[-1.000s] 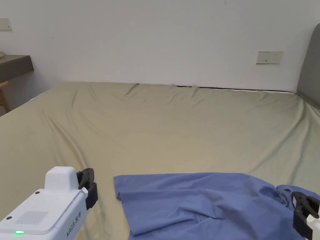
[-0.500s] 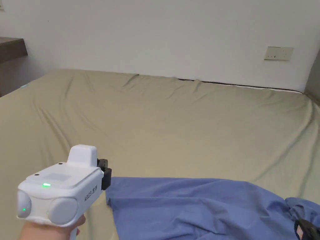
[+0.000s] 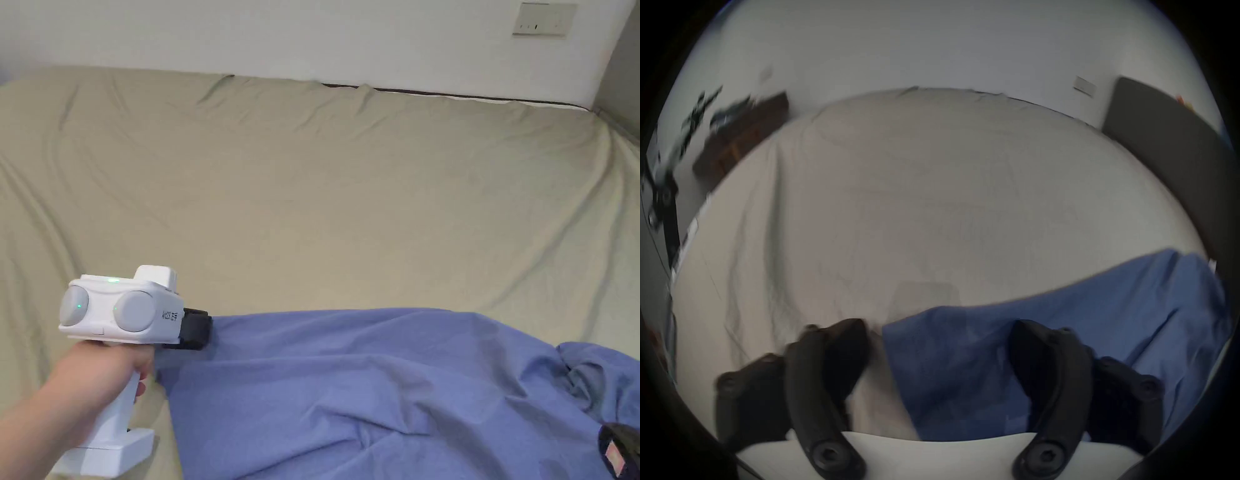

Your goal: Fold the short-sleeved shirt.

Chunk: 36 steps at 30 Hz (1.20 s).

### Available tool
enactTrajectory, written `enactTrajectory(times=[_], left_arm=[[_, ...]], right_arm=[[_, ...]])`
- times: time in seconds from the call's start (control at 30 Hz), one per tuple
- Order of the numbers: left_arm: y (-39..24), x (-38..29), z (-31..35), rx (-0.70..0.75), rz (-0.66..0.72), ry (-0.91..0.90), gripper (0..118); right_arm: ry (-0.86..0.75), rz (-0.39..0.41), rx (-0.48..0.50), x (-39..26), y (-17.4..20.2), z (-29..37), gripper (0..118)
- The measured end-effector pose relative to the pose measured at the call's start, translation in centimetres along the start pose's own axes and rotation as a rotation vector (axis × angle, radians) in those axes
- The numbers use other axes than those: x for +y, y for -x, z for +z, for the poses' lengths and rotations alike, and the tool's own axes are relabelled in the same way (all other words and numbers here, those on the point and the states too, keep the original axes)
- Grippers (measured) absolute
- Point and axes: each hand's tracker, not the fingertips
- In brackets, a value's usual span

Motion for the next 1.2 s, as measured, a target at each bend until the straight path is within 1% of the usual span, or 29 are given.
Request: enactTrajectory(times=[0.03,0.07,0.1,0.13,0.17,0.23,0.27,0.3,0.33,0.37,0.4,0.43,0.47,0.5,0.53,0.57,0.63,0.73,0.77,0.8,0.83,0.87,0.9,0.93,0.97,1.0,1.03,1.13,1.2], left_arm=[[-0.4,-0.1,0.2,-0.037,0.006,-0.008,48],[-1.1,-0.3,0.7,-0.023,0.004,-0.029,33],[-1.8,-0.4,1.4,0.04,-0.046,-0.039,24],[-2.3,-0.5,1.7,0.065,-0.1,-0.038,24],[-2.2,-0.6,2.4,-0.061,-0.116,-0.044,0],[-2.3,-0.6,4.5,-0.023,-0.111,-0.093,0],[-2.1,-0.5,5.7,-0.06,-0.114,-0.128,0],[-1.8,-0.5,7.2,-0.088,-0.106,-0.177,0],[-1.5,-0.5,8.4,-0.102,-0.096,-0.215,0],[-1.0,0.0,9.7,-0.107,-0.074,-0.249,0],[-0.5,0.1,10.8,-0.123,-0.044,-0.271,0],[-0.1,0.1,11.8,-0.144,-0.012,-0.302,0],[0.1,0.3,12.7,-0.162,0.012,-0.313,0],[0.2,0.4,13.4,-0.169,0.034,-0.318,0],[0.4,0.4,13.8,-0.172,0.039,-0.317,0],[0.5,0.4,14.2,-0.173,0.042,-0.324,0],[0.3,0.6,14.5,-0.169,0.038,-0.328,0],[0.3,0.6,14.3,-0.159,0.037,-0.313,0],[0.3,0.7,14.0,-0.156,0.041,-0.303,0],[0.3,0.7,13.9,-0.155,0.045,-0.294,0],[0.3,0.6,13.8,-0.157,0.051,-0.287,0],[0.4,0.6,13.7,-0.158,0.056,-0.282,0],[0.4,0.6,13.5,-0.158,0.057,-0.275,0],[0.7,0.5,13.6,-0.159,0.069,-0.276,0],[1.0,0.5,13.8,-0.166,0.094,-0.286,0],[1.2,0.5,14.1,-0.168,0.104,-0.288,0],[1.3,0.5,14.4,-0.169,0.109,-0.293,0],[2.0,0.8,16.9,-0.153,0.096,-0.344,0],[2.8,1.0,19.4,-0.15,0.094,-0.399,0]], right_arm=[[0.005,-0.006,-0.002,0.0,-0.2,-0.1,0],[0.008,-0.013,-0.006,0.0,-0.4,-0.1,0],[0.011,-0.019,-0.011,0.0,-0.5,-0.1,0],[0.013,-0.025,-0.017,0.1,-0.7,0.0,0],[0.013,-0.031,-0.027,0.2,-0.9,0.2,0],[0.006,-0.018,-0.096,0.7,-1.6,0.7,0],[-0.024,0.05,-0.118,1.7,-2.3,0.8,0],[0.067,-0.06,-0.114,1.4,-3.5,0.5,0],[0.069,-0.111,-0.114,1.7,-4.7,0.4,0],[0.032,-0.067,-0.114,2.2,-6.3,0.4,1],[0.143,-0.084,-0.075,1.8,-7.9,-0.3,7],[0.166,-0.05,-0.076,1.8,-9.8,-0.8,23],[0.163,-0.024,-0.102,1.3,-11.5,-1.7,62],[0.192,-0.016,-0.106,0.6,-13.0,-2.8,93],[0.24,-0.015,-0.132,-0.2,-14.3,-4.1,113],[0.301,-0.065,-0.164,-1.7,-16.1,-5.8,118],[0.373,-0.137,-0.242,-3.9,-18.7,-8.7,116],[0.493,-0.268,-0.21,-7.4,-20.8,-12.8,104],[0.509,-0.306,-0.211,-8.0,-20.8,-13.6,90],[0.507,-0.365,-0.18,-8.6,-20.6,-14.3,70],[0.527,-0.413,-0.123,-9.0,-20.4,-14.8,59],[0.585,-0.441,-0.077,-9.5,-19.6,-15.3,40],[0.525,-0.213,-0.211,-8.7,-18.5,-14.9,10],[0.508,-0.16,-0.195,-8.3,-18.2,-15.2,8],[0.505,-0.197,-0.129,-8.3,-17.9,-14.7,8],[0.479,-0.287,-0.098,-8.0,-18.1,-14.0,7],[0.452,-0.299,-0.095,-7.7,-18.0,-13.5,7],[0.375,-0.217,-0.152,-5.2,-17.9,-10.9,7],[0.302,-0.263,-0.161,-2.9,-18.5,-8.6,7]])
